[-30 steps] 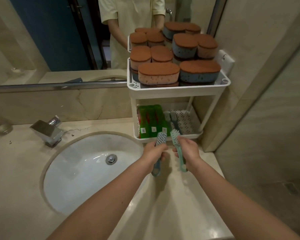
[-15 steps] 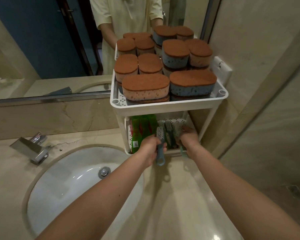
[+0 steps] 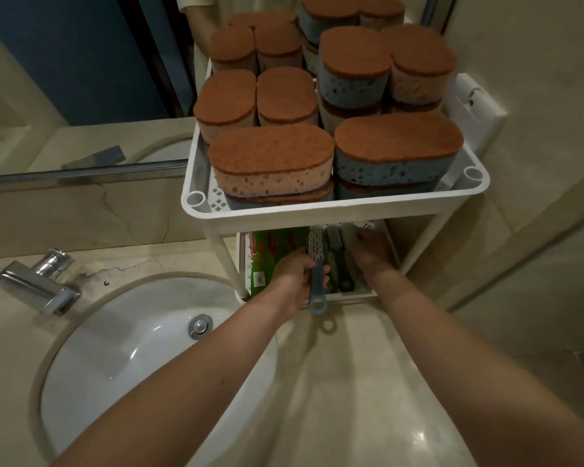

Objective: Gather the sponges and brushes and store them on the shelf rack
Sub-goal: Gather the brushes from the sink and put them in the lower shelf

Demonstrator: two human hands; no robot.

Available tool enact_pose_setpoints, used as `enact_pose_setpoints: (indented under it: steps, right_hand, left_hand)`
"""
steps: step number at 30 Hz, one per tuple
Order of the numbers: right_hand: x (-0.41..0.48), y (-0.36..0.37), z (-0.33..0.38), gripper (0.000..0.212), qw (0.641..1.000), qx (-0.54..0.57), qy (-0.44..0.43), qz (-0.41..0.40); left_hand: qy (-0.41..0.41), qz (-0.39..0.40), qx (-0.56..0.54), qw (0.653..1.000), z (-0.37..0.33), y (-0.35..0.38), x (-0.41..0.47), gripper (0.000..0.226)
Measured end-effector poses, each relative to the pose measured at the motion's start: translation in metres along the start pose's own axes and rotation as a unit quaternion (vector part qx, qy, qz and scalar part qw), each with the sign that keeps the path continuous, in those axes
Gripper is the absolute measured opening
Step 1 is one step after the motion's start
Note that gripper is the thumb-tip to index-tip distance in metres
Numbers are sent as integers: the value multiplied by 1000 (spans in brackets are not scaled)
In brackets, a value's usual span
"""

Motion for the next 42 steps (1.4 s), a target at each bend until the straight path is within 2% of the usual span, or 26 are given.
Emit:
enact_pose_setpoints:
  steps: [5,10,13,16,18,21,25,29,32,36,42]
  right_hand:
    - [-2,-2,0,23,998,60,1,1]
    - [-18,-16,14,33,998,-39,-54,-20]
    - [-32,-22,20,33,996,-42,-82,-13]
    - [-43,-22,17,20,997,12,-65,29]
    - [-46,-24,15,14,997,1,-74,34]
    - [-46,-27,16,25,994,-55,-93,17]
    - [-42,-29,22,26,987,-118,-106,-35]
    - [-32,-25,23,26,989,-99,-90,-58]
    - [-25,-23,14,38,995,-57,-44,-67]
    - [-19,-24,9,31,990,-90,-39,-98]
    - [-16,-17,8,30,984,-156,-42,-82]
  left_hand:
    - [17,0,-23,1000,0,9,6,48]
    - [20,10,-54,998,2,21,11,44]
    - [2,18,-83,996,5,32,13,36]
    - [-8,37,-129,991,5,44,14,29]
    - [-4,52,-139,989,5,49,17,31]
    - [-3,71,-115,991,5,53,18,37]
    - [-10,89,-72,993,1,54,22,49]
    - [12,111,-27,993,-5,57,33,39]
    - [4,95,-29,995,-7,62,34,39]
    - [-1,91,-15,996,-3,65,37,49]
    - [-3,83,-18,996,3,63,38,59]
Point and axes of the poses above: each hand's wrist, its own x-axis towards the middle knuckle, its own y-axis out of the palm, z = x × y, the point moved 5 cm from there along x, towards the middle knuckle, and after that the axes turned 9 degrees about y, right-handed, at the moved point
